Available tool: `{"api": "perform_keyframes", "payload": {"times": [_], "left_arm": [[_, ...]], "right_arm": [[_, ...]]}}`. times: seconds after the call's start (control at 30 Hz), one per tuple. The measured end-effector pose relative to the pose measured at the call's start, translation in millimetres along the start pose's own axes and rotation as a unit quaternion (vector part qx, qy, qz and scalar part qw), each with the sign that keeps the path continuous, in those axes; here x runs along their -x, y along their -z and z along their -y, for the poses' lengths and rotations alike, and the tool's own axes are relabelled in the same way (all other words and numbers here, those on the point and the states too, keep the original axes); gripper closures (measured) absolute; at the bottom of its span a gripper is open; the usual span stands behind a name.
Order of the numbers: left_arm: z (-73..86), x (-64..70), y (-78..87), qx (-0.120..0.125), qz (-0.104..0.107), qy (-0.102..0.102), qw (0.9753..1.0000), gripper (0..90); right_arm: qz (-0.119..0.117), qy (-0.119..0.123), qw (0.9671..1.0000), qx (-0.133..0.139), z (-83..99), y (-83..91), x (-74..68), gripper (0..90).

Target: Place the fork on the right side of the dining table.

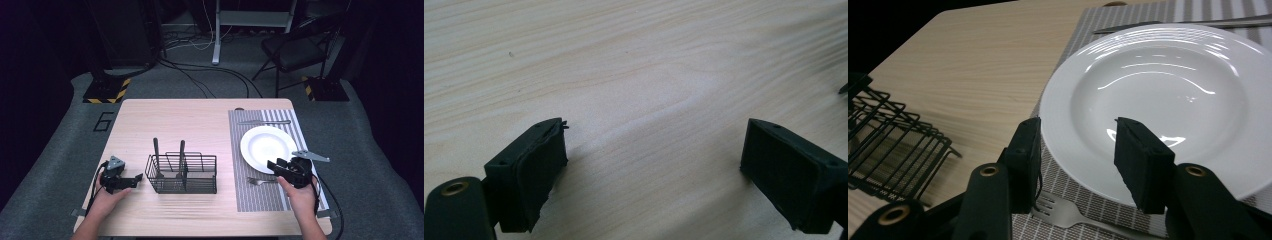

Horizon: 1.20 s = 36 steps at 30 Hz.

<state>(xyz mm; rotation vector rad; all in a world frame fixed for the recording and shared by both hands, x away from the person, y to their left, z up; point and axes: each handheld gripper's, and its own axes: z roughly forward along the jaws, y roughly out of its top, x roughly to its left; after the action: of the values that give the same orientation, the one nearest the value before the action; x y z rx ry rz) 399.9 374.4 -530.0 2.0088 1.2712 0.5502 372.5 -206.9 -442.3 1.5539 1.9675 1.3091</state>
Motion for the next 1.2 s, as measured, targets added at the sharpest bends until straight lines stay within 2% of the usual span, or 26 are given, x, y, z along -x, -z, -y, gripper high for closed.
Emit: {"api": "perform_keyframes", "payload": {"times": [0.23,0.37,0.47,0.77,1.2], "left_arm": [[0.0,0.0,0.0,0.000,0.000,0.000,1.0000,10.8],[0.0,0.0,0.0,0.000,0.000,0.000,1.0000,10.8],[0.0,0.0,0.0,0.000,0.000,0.000,1.0000,10.8],[0.0,0.1,-0.1,0.000,0.001,0.001,1.0000,10.8],[0.0,0.1,0.0,0.000,0.000,0.000,1.0000,10.8]], "right_arm": [[-0.027,0.033,0.9991,-0.010,0.4,-10.9,-21.4,51.9],[-0.034,0.058,0.9977,-0.009,1.1,-15.7,-30.6,50.1],[-0.045,0.064,0.9969,-0.012,2.0,-19.5,-36.9,49.3],[-0.061,0.118,0.9906,-0.034,8.7,-34.1,-57.4,47.8],[-0.076,0.167,0.9819,-0.046,29.4,-52.3,-75.9,47.9]]}}
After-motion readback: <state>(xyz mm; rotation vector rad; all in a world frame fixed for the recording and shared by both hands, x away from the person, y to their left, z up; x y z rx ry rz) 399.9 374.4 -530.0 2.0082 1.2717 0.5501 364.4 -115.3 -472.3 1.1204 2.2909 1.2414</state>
